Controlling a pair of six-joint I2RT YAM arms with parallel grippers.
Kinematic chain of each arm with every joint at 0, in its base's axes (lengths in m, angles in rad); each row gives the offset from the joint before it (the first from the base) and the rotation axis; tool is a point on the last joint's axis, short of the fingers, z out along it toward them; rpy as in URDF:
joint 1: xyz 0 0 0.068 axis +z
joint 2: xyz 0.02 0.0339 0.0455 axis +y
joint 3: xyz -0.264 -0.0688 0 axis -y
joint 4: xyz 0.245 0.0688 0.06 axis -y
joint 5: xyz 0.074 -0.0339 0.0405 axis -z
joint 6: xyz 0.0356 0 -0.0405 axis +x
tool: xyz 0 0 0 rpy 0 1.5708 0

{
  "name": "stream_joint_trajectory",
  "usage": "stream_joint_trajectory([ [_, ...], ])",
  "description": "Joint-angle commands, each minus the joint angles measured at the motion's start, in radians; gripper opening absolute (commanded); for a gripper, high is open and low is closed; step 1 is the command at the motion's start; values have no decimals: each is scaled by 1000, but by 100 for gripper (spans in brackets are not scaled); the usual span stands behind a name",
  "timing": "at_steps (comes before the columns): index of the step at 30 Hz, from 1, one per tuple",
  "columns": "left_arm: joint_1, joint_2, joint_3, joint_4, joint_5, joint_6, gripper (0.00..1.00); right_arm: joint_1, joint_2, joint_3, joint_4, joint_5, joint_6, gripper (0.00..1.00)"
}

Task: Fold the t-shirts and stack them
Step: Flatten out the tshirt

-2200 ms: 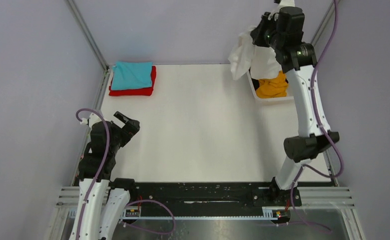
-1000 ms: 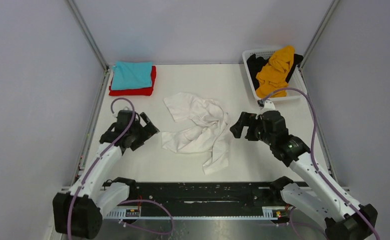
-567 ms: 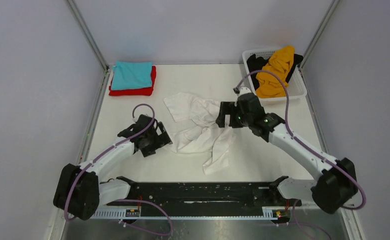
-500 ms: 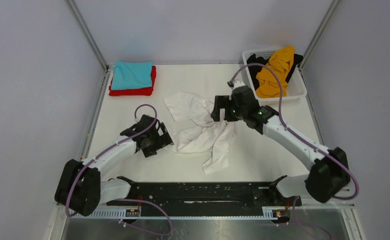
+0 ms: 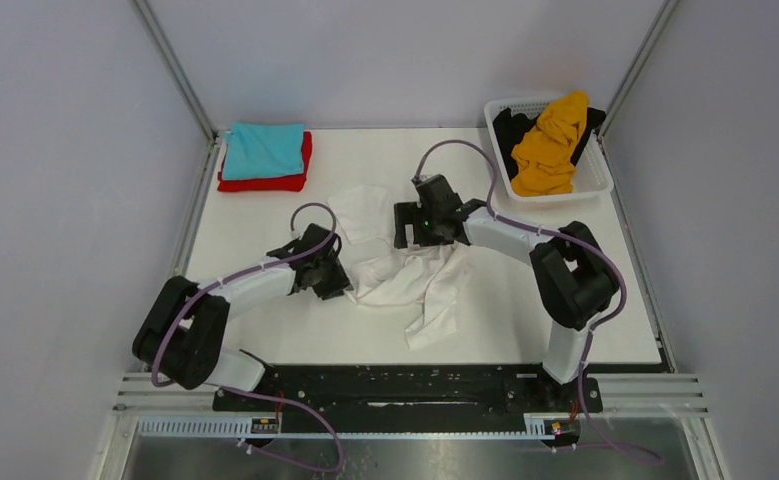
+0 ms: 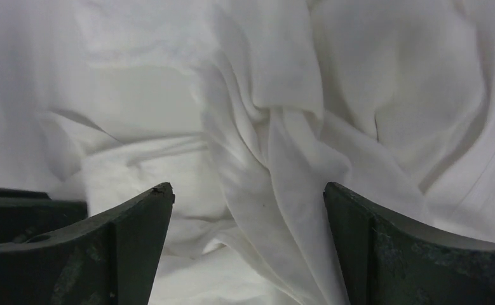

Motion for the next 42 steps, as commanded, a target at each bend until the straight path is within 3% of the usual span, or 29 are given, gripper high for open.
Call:
stream_joint_trajectory([
  [1, -3, 64, 57, 3, -84, -13, 21, 5, -109, -212, 92, 1, 72, 96],
  [3, -3, 80, 90, -13, -125, -9, 2, 10, -175, -347, 150, -29, 132, 95],
  [4, -3, 86, 109, -30, -145, -8, 0, 16, -212, -409, 182, -41, 159, 94],
  [10, -2, 81, 191, -87, -258, 38, 0, 175, -451, -650, 234, -53, 296, 94],
  [12, -1, 67, 198, -110, -279, 53, 0, 214, -513, -645, 185, -23, 299, 94],
  [16, -1, 18, 156, -131, -285, 54, 0, 216, -571, -480, -7, 290, 205, 99],
  [19, -1, -11, 102, -131, -265, 40, 0, 216, -477, -308, -81, 401, 116, 99],
  [25, -3, -58, 35, -130, -239, 20, 0, 215, -118, 119, -206, 472, 33, 99],
  [31, -3, -115, -1, -129, -231, 8, 0, 208, 240, 495, -297, 438, -19, 90],
  [36, -3, -150, -54, -90, -193, -10, 0, 198, 446, 776, -433, 458, -31, 89],
  [39, -3, -174, -72, -91, -197, -11, 0, 192, 528, 862, -507, 468, -21, 89],
  [42, -3, -197, -79, -93, -200, -14, 0, 183, 552, 839, -509, 468, 10, 89],
])
